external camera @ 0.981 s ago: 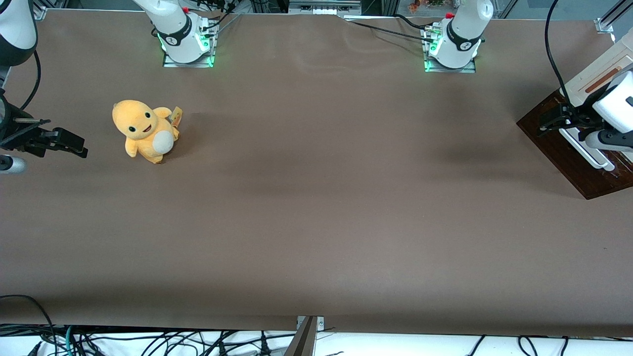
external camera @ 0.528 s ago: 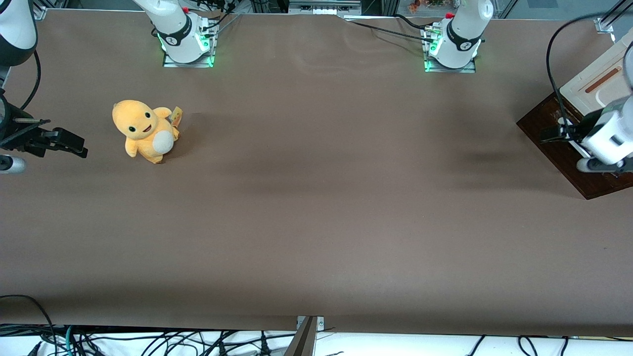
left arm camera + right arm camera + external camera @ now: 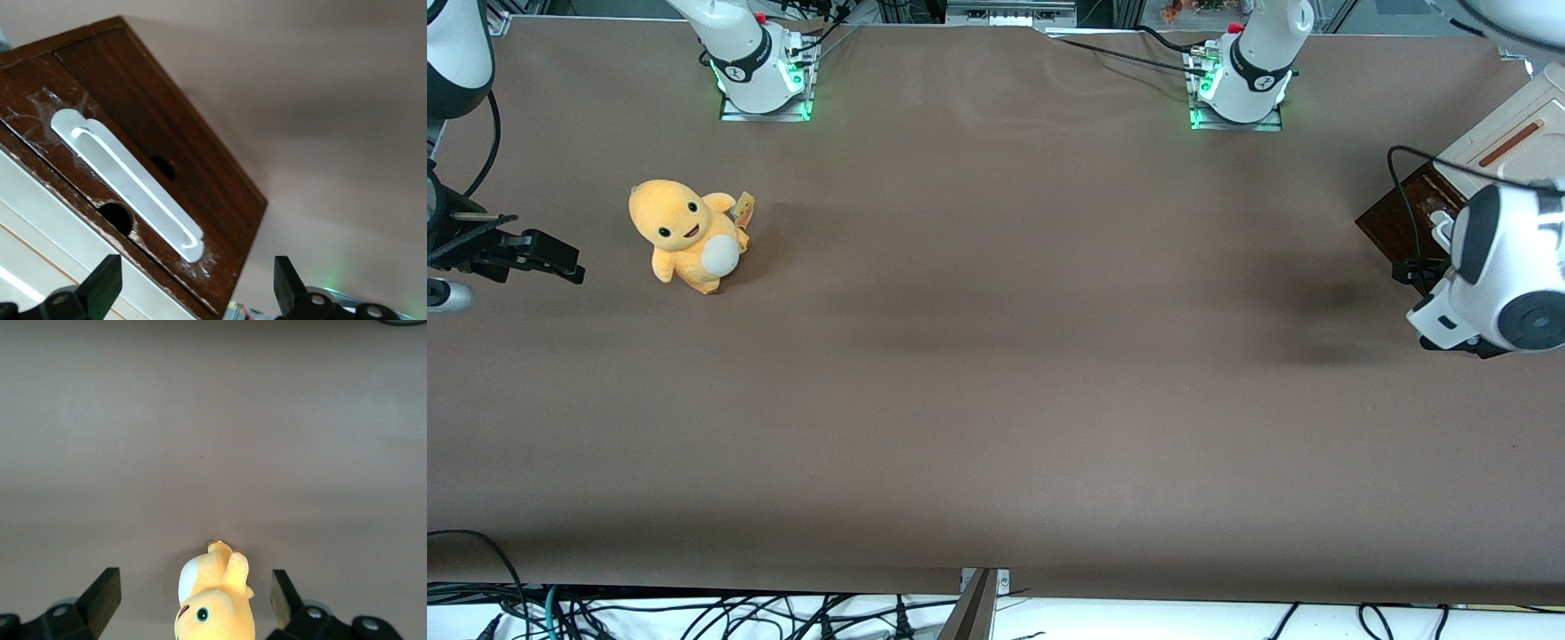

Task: Open lower drawer with left arm only
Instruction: 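Lower the left gripper onto the white handle of the lower drawer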

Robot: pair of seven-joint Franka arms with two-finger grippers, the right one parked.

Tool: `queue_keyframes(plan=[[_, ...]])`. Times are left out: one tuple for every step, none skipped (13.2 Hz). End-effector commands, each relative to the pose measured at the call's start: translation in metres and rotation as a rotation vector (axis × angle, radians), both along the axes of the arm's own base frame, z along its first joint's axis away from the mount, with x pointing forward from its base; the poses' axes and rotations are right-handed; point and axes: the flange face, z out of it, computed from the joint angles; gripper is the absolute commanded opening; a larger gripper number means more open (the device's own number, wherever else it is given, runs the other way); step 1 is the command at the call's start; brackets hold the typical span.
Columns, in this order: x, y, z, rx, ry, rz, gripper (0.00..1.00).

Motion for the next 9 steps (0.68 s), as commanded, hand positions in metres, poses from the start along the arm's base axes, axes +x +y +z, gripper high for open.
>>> queue_keyframes(plan=[[0.001,0.011,-0.024,0.171,0.064,0.001,1.0],[0.002,0.012,-0.041,0.275,0.076,-0.002,1.0],[-0.001,0.015,-0.057,0.359,0.088,0.024,1.0],[-0.002,0.018,-0.065,0.412,0.084,0.041,1.0],[-0.004,0.021,-0.078,0.446,0.086,0.055,1.0],[-0.007,0.024,-0.092,0.495,0.09,0.068,1.0],[-0.008,0.028,-0.099,0.542,0.086,0.07,1.0],[-0.008,0.027,-0.106,0.562,0.088,0.068,1.0],[-0.01,0.027,-0.112,0.574,0.096,0.075,1.0]])
